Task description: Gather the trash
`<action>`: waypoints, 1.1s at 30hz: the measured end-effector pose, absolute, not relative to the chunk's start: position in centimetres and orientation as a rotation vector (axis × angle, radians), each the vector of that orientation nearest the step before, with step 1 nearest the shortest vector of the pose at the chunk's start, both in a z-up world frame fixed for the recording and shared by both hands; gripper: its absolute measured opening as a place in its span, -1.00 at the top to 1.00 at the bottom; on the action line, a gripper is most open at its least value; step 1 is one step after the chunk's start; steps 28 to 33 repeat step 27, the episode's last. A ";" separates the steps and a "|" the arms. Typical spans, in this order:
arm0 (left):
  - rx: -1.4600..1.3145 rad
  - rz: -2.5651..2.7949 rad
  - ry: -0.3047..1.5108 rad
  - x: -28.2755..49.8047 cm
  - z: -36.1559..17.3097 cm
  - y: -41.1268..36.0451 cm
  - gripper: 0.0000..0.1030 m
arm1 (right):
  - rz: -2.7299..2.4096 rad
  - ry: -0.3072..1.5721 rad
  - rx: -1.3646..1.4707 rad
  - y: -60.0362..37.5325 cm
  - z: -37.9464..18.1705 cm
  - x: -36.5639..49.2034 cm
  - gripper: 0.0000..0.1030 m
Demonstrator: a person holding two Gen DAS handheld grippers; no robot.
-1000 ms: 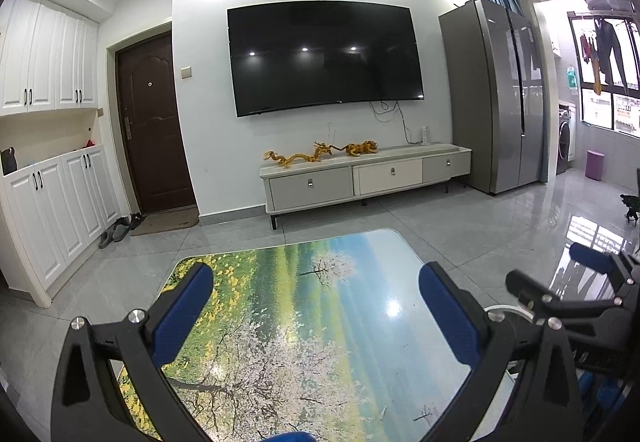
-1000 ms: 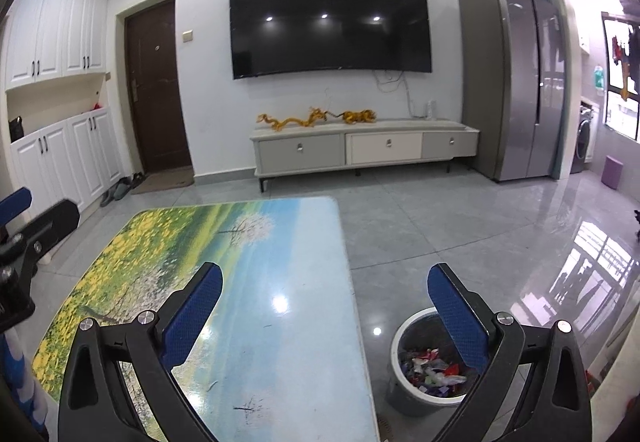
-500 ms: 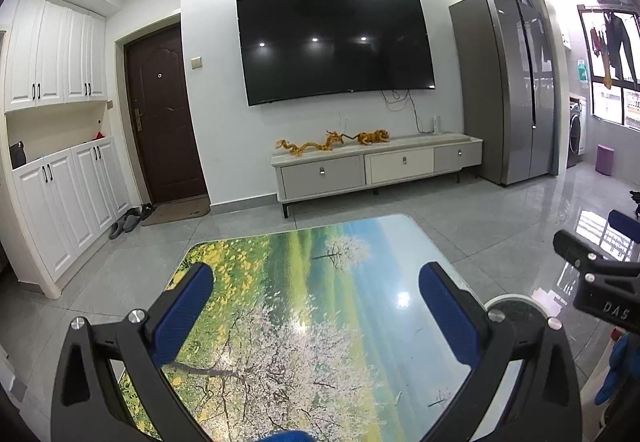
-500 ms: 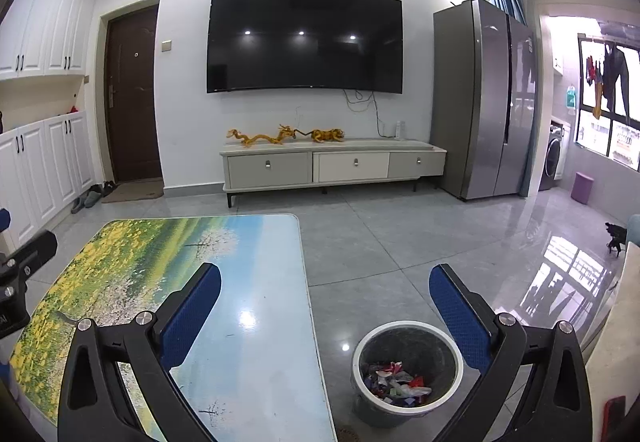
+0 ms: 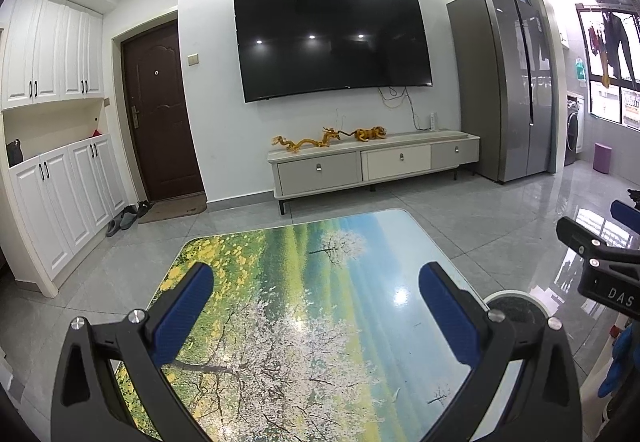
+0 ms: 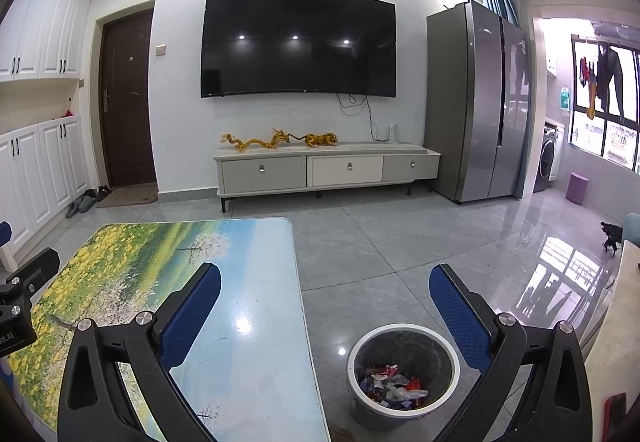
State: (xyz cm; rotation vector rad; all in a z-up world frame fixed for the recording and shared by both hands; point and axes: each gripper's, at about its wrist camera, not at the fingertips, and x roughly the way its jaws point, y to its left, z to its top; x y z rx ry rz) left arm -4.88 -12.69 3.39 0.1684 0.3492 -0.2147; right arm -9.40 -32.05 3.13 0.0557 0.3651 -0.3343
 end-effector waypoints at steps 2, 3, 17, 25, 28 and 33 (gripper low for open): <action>0.161 -0.212 0.348 -4.9 3.5 -12.4 -1.00 | -0.334 0.365 0.051 -32.0 3.1 -9.4 -0.99; 0.156 -0.209 0.350 -4.9 3.5 -12.3 -1.00 | -0.332 0.364 0.050 -32.1 3.2 -9.5 -0.99; 0.127 -0.206 0.370 -4.5 3.3 -11.1 -1.00 | -0.324 0.360 0.038 -32.1 3.6 -9.5 -0.99; 0.115 -0.222 0.365 -4.8 3.3 -10.6 -1.00 | -0.320 0.365 0.036 -32.3 3.7 -9.5 -0.99; 0.114 -0.224 0.363 -4.9 3.4 -10.5 -1.00 | -0.321 0.366 0.036 -32.1 3.6 -9.4 -0.99; 0.114 -0.224 0.363 -4.9 3.4 -10.5 -1.00 | -0.321 0.366 0.036 -32.1 3.6 -9.4 -0.99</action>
